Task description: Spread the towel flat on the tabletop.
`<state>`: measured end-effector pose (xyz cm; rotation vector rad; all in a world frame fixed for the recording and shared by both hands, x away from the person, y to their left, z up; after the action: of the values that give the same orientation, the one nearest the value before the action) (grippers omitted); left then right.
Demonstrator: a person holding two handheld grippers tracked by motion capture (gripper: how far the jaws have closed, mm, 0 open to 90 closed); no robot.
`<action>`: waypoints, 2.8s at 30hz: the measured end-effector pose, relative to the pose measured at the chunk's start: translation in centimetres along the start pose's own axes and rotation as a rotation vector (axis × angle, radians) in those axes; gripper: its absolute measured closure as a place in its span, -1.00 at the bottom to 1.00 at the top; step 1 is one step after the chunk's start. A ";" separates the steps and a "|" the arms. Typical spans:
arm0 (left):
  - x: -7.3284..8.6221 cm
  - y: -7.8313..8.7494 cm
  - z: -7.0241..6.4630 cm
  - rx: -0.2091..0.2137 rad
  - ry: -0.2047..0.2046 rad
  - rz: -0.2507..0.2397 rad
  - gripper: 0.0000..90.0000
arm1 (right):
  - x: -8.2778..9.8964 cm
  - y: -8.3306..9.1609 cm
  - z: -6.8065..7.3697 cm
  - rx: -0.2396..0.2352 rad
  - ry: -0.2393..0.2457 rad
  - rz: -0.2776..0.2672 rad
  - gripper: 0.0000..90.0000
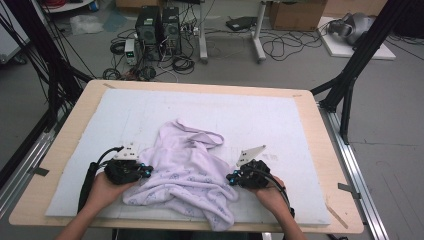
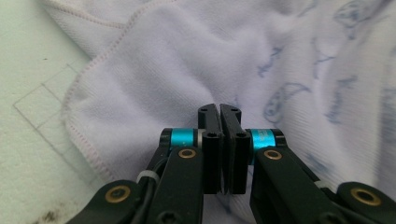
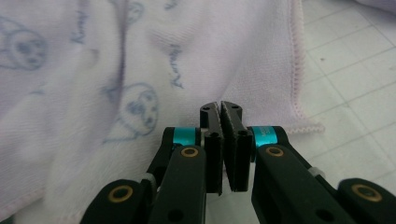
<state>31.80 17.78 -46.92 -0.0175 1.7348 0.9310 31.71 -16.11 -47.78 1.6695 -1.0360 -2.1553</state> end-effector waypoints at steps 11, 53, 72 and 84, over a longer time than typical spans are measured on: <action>0.9 3.8 -3.0 0.052 -0.041 -0.047 0.91 | 0.0 3.1 3.0 -0.059 0.014 -0.088 0.90; -1.5 1.0 -6.4 0.238 -0.055 -0.071 0.39 | -3.4 -1.0 6.0 -0.239 0.038 -0.105 0.32; -1.8 2.8 -8.5 0.228 -0.113 -0.105 0.39 | -3.0 0.5 6.8 -0.160 0.058 -0.121 0.50; -1.6 -4.4 -4.7 0.099 -0.078 0.055 0.73 | -2.8 -4.0 2.7 -0.063 0.039 0.003 0.81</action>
<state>30.54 11.31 -47.77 0.1302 1.7141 0.8739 31.14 -10.55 -47.96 1.6737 -0.9493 -2.1221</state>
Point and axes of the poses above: each handheld gripper's, and its own axes: y roughly backward along the jaws, x roughly out of its underside, z roughly to its left, the point moved 6 cm from there along -y, roughly forward along the jaws, and after that the axes turned 8 degrees about -z, right-handed, at the moved point
